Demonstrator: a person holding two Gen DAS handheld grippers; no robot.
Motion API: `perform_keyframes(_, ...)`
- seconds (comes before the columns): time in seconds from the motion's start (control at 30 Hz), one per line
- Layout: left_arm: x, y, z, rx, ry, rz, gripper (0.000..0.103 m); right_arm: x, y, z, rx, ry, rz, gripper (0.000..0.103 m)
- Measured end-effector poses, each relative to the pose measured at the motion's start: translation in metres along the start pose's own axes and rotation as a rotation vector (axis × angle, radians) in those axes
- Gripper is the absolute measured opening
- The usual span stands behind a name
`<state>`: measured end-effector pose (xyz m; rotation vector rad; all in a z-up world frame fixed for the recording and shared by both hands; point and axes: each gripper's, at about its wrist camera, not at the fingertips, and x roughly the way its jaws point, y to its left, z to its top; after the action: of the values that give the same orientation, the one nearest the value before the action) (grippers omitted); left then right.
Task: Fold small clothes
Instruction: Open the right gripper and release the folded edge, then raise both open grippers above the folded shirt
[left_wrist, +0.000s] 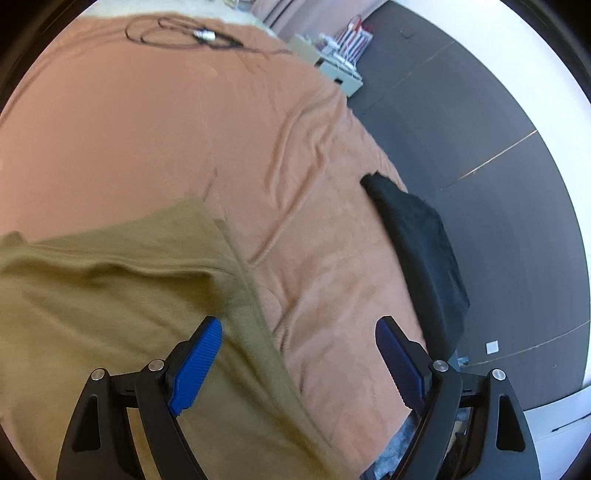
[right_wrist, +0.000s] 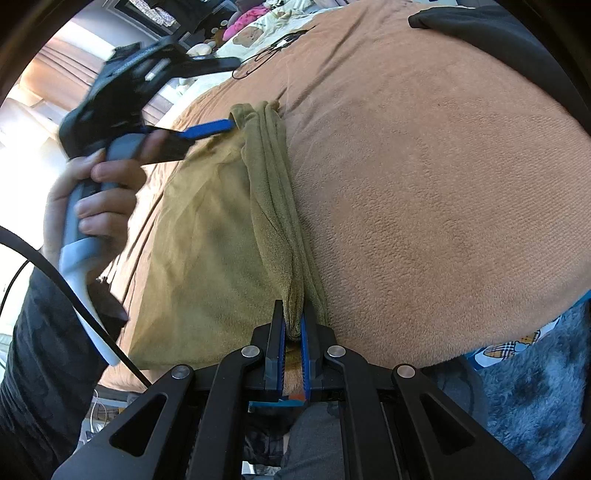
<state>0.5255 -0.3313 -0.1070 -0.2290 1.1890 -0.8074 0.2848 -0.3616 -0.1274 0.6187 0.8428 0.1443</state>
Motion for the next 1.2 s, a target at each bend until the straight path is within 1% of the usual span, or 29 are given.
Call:
perform_keyframes(0.13, -0.031, 0.014, -0.009, -0.001, -0.031, 0.040, 0.086, -0.001, 0.002, -0.001, -0.003, -0.003, -0.005, 0.003)
perform_keyframes(0.23, -0.053, 0.033, -0.021, -0.035, -0.052, 0.084, 0.086, -0.001, 0.005, -0.002, -0.007, -0.007, -0.013, 0.003)
perform_keyframes(0.37, -0.079, 0.062, -0.045, -0.084, -0.083, 0.145, 0.086, -0.002, 0.010, -0.003, -0.015, -0.006, -0.027, 0.003)
perform_keyframes(0.57, -0.103, 0.094, -0.083, -0.156, -0.115, 0.173, 0.085, -0.008, 0.017, 0.002, -0.014, 0.010, -0.043, 0.005)
perform_keyframes(0.67, -0.109, 0.106, -0.101, -0.190, -0.122, 0.175, 0.084, -0.012, 0.019, 0.004, -0.020, 0.013, -0.057, 0.011)
perform_keyframes(0.7, -0.111, 0.108, -0.107, -0.200, -0.124, 0.175, 0.083, -0.013, 0.020, 0.005, -0.023, 0.012, -0.060, 0.014)
perform_keyframes(0.77, -0.115, 0.117, -0.121, -0.221, -0.128, 0.179, 0.082, -0.015, 0.020, 0.007, -0.031, 0.009, -0.070, 0.026)
perform_keyframes(0.8, -0.116, 0.120, -0.127, -0.230, -0.131, 0.179, 0.082, -0.016, 0.020, 0.007, -0.033, 0.006, -0.072, 0.037)
perform_keyframes(0.83, -0.117, 0.122, -0.131, -0.235, -0.133, 0.178, 0.081, -0.018, 0.021, 0.007, -0.035, -0.001, -0.073, 0.042)
perform_keyframes(0.9, -0.118, 0.127, -0.143, -0.254, -0.135, 0.167, 0.079, -0.019, 0.021, 0.008, -0.040, -0.006, -0.078, 0.042)
perform_keyframes(0.97, -0.116, 0.133, -0.154, -0.273, -0.126, 0.158, 0.072, -0.020, 0.022, 0.009, -0.045, -0.007, -0.089, 0.042)
perform_keyframes(1.2, -0.109, 0.143, -0.172, -0.316, -0.119, 0.126, 0.065, -0.021, 0.030, 0.022, -0.075, -0.022, -0.095, 0.042)
